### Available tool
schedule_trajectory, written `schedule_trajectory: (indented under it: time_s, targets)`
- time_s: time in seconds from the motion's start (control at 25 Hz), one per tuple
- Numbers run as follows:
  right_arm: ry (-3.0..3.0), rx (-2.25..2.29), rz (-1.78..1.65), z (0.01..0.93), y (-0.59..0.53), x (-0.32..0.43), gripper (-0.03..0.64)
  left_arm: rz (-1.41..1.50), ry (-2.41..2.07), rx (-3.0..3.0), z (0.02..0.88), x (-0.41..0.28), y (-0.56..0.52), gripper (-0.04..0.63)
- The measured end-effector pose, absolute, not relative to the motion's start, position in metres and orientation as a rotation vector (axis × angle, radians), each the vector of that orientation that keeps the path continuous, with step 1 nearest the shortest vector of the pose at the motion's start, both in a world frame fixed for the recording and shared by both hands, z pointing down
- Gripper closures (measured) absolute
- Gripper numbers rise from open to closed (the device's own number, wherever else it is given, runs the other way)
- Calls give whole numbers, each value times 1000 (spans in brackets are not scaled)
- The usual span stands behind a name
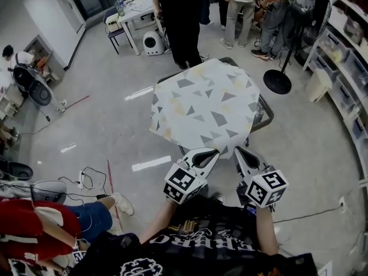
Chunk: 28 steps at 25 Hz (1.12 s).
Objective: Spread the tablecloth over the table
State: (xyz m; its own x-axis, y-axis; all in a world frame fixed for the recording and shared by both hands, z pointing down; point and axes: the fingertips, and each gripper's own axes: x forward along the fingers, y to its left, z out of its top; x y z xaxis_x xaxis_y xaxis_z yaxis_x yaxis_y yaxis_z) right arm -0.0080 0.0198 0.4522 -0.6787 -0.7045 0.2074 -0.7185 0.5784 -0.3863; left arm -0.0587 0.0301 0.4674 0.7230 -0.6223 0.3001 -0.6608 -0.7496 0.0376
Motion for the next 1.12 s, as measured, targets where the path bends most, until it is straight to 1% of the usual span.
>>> schedule_trajectory:
  time_s: [0.44,1.12]
  targets:
    - [-2725,1240,658,456,20,-4,601,421,-968,2779,470,-52,34,577]
    - [-2664,1259,634,465,18,25,603,431,-957,2738,480,-48,43,575]
